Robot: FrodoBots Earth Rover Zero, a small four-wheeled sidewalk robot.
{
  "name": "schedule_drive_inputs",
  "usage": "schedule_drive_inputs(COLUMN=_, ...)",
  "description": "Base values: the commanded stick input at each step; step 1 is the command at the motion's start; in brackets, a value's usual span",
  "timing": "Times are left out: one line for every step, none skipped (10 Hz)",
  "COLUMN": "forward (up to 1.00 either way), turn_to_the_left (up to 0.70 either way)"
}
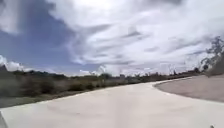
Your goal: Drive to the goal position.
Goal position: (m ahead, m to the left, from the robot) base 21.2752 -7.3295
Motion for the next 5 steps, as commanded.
schedule_drive_inputs(forward=0.85, turn_to_the_left=0.0)
schedule_drive_inputs(forward=0.85, turn_to_the_left=0.0)
schedule_drive_inputs(forward=0.85, turn_to_the_left=0.0)
schedule_drive_inputs(forward=0.85, turn_to_the_left=0.0)
schedule_drive_inputs(forward=0.85, turn_to_the_left=0.0)
